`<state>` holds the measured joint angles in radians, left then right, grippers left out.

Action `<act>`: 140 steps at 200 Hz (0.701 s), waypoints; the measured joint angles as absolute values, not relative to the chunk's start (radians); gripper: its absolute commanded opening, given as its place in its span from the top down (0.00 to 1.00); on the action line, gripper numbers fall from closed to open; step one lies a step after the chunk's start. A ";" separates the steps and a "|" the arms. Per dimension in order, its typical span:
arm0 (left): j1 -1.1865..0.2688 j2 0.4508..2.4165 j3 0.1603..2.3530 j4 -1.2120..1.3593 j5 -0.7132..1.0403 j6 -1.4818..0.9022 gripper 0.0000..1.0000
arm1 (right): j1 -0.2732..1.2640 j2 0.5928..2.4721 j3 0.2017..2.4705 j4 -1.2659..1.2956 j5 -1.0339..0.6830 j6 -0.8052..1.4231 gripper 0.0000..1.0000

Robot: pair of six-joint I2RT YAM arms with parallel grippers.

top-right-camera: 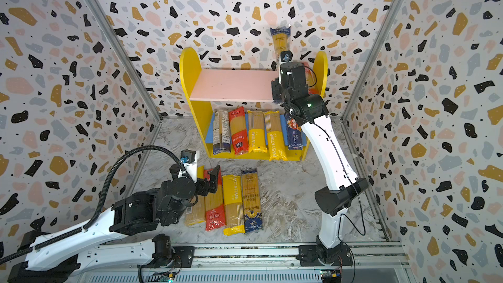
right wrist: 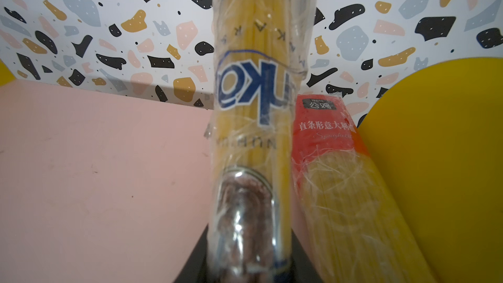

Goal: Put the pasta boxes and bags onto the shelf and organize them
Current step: 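Lower the onko bag onto the pink shelf top beside the red bag, open right gripper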

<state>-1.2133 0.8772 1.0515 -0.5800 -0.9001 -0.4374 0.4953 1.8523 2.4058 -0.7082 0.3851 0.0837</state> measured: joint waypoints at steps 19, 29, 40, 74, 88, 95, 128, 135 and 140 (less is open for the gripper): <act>-1.213 0.879 1.052 -0.575 -0.900 -0.430 0.01 | 0.493 1.852 2.406 -0.712 0.384 0.090 0.82; -1.213 0.881 1.052 -0.572 -0.900 -0.429 0.01 | 0.491 1.852 2.406 -0.715 0.382 0.093 0.81; -1.213 0.883 1.052 -0.569 -0.900 -0.427 0.00 | 0.489 1.852 2.406 -0.718 0.380 0.094 0.80; -1.213 0.892 1.052 -0.557 -0.900 -0.423 0.00 | 0.488 1.852 2.405 -0.719 0.377 0.097 0.69; -1.213 0.893 1.052 -0.555 -0.900 -0.422 0.01 | 0.487 1.852 2.405 -0.719 0.377 0.102 0.66; -1.213 0.892 1.052 -0.554 -0.900 -0.421 0.00 | 0.486 1.852 2.405 -0.719 0.377 0.105 0.64; -1.213 0.892 1.052 -0.553 -0.902 -0.421 0.00 | 0.477 1.852 2.394 -0.735 0.373 0.119 0.52; -1.213 0.891 1.052 -0.553 -0.903 -0.421 0.01 | 0.475 1.852 2.388 -0.735 0.373 0.122 0.51; -1.213 0.889 1.052 -0.553 -0.904 -0.421 0.01 | 0.474 1.852 2.385 -0.733 0.373 0.123 0.51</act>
<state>-1.2133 0.8894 1.0515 -0.5529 -0.9035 -0.4210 0.4736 1.8523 2.3852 -0.7326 0.3729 0.1230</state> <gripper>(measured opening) 0.995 0.483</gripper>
